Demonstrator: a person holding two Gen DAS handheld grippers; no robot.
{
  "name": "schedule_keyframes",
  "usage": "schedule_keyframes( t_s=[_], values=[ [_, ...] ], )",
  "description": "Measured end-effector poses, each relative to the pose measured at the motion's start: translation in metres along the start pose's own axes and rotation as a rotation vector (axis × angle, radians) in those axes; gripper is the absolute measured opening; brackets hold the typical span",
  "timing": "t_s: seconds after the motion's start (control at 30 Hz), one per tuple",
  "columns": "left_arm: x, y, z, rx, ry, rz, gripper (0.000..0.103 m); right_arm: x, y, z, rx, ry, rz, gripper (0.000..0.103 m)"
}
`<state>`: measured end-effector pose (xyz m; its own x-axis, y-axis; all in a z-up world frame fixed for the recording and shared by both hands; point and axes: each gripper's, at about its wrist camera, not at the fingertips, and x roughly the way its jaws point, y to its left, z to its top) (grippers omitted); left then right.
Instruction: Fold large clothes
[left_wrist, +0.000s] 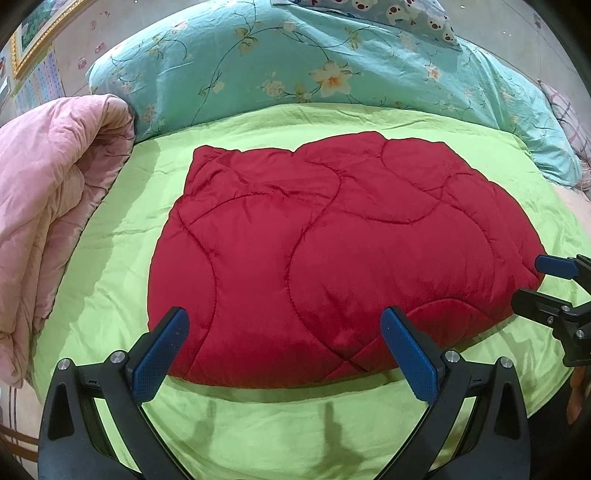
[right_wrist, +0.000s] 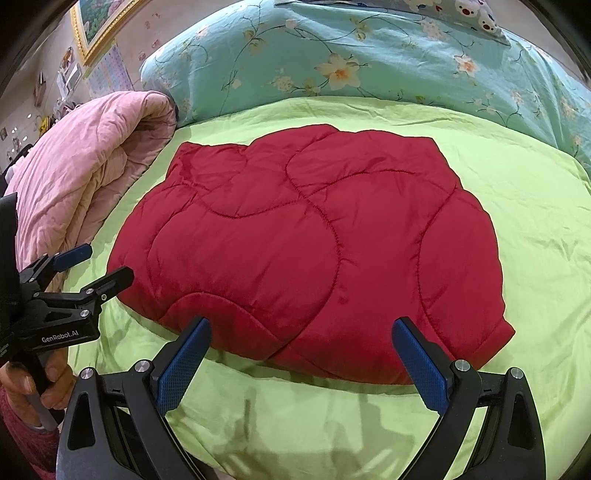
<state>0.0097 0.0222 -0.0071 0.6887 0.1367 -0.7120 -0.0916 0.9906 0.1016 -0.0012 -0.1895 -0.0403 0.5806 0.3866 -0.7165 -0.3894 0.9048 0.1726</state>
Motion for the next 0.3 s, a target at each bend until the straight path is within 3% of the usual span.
schedule_keyframes(
  t_s=[0.3],
  values=[
    [-0.0039, -0.009, 0.003, 0.031, -0.013, -0.015, 0.103, 0.0006, -0.0045, 0.0027, 0.001, -0.006, 0.011, 0.099]
  ],
)
